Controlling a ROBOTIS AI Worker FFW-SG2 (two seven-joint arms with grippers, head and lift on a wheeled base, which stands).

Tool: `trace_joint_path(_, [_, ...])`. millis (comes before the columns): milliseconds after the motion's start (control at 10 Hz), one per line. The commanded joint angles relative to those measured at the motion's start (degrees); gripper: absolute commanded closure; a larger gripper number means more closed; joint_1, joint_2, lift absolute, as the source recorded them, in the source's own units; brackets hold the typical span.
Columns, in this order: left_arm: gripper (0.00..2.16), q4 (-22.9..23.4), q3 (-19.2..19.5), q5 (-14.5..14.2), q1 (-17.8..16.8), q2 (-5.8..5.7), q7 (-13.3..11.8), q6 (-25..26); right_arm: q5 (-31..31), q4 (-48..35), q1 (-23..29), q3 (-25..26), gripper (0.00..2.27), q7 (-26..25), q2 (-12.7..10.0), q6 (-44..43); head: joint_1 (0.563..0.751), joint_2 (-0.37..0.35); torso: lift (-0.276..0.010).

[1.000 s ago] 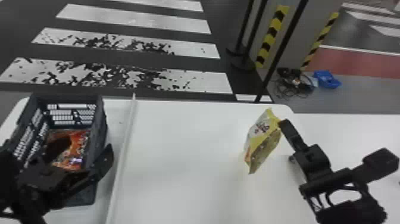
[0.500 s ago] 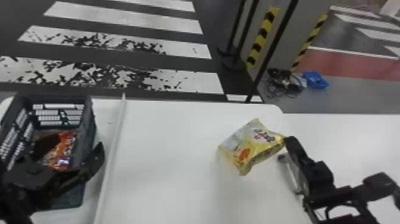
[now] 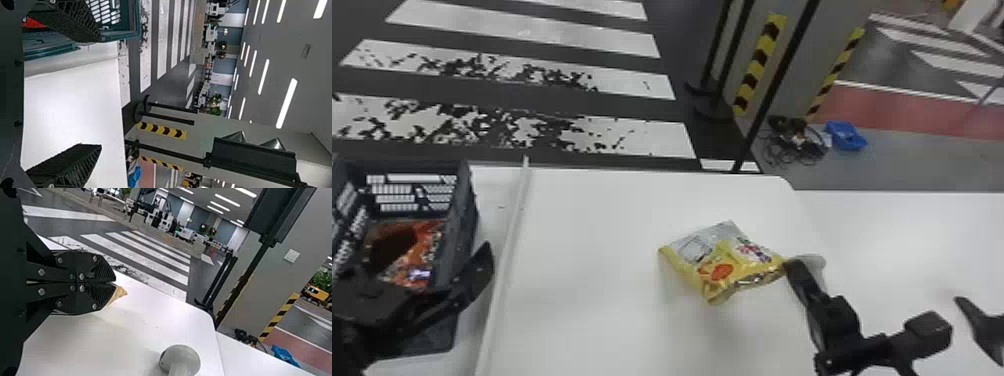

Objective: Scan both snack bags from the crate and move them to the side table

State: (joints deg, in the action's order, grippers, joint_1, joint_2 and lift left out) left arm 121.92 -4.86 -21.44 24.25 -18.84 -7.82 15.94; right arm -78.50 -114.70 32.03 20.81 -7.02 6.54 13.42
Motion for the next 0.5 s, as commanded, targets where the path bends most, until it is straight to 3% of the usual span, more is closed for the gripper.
trace_joint_path(0, [0.03,-0.72,-0.24,0.00,-0.34,0.29,0.00,-0.33,1.95,1.67,1.11,-0.77,2.24,-0.01,-0.57,-0.97,0.695,-0.289,-0.095])
trace_joint_path(200, [0.03,-1.95,-1.12,0.26,-1.22,0.73,0.00,-1.03,4.94,2.20,2.95,-2.00,2.23,-0.45,-1.09,-0.97,0.695,-0.296,-0.095])
trace_joint_path(300, [0.03,-2.21,-1.38,0.61,-1.39,0.91,0.00,-1.03,7.40,1.41,4.18,-2.97,1.48,-0.62,-1.09,-1.15,0.695,-0.298,-0.095])
trace_joint_path(400, [0.03,-2.30,-1.47,0.70,-1.48,0.91,0.09,-1.03,9.07,0.26,5.24,-3.94,0.39,-1.15,-1.01,-1.85,0.695,-0.296,-0.095])
